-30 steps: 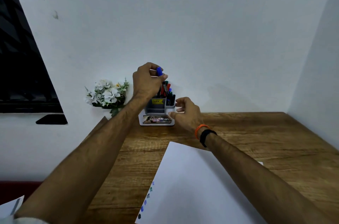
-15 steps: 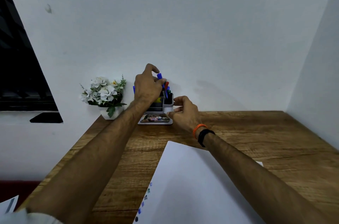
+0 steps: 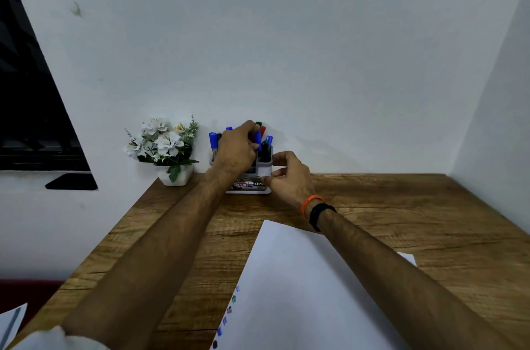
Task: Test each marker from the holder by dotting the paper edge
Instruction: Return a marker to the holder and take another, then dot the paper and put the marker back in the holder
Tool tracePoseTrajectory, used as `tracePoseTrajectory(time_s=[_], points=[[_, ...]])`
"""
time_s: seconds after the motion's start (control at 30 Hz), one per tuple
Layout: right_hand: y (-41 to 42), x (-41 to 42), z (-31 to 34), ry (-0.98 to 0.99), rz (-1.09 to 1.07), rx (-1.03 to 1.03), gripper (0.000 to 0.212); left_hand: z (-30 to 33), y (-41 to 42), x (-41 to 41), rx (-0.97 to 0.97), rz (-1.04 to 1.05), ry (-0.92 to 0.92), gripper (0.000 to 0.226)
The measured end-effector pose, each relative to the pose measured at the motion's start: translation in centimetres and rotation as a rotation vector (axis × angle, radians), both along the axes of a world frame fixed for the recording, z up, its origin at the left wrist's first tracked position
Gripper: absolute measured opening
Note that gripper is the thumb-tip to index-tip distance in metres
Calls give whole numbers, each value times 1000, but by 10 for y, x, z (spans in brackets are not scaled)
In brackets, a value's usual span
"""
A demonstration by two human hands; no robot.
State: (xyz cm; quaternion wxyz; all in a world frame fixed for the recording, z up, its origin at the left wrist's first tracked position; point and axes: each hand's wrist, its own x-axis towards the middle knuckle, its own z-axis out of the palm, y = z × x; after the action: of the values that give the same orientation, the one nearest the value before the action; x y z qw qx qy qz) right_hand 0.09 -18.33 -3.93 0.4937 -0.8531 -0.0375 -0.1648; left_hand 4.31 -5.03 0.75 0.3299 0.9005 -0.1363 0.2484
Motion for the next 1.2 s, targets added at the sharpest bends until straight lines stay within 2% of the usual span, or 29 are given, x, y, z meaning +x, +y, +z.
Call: tracePoseTrajectory(time_s=[0.37, 0.53, 0.8, 0.9, 1.03, 1.2], points=[[-1, 7, 5, 2, -3, -87, 56, 25, 10, 0, -9, 65, -33, 38], [-1, 10, 4, -3, 8, -108, 55, 40, 17, 10, -23, 110, -30, 28], [-2, 12, 0, -15, 8, -104, 57, 32, 7, 27, 113, 143, 62, 50], [-2, 12, -1, -15, 7, -104, 58, 24, 2, 26, 140, 149, 48, 41], [-1, 12, -1, -9, 10, -103, 59, 23, 3, 26, 81, 178, 5, 27], [-2, 9, 0, -14, 29, -101, 59, 53, 9, 15, -11, 147, -96, 20]])
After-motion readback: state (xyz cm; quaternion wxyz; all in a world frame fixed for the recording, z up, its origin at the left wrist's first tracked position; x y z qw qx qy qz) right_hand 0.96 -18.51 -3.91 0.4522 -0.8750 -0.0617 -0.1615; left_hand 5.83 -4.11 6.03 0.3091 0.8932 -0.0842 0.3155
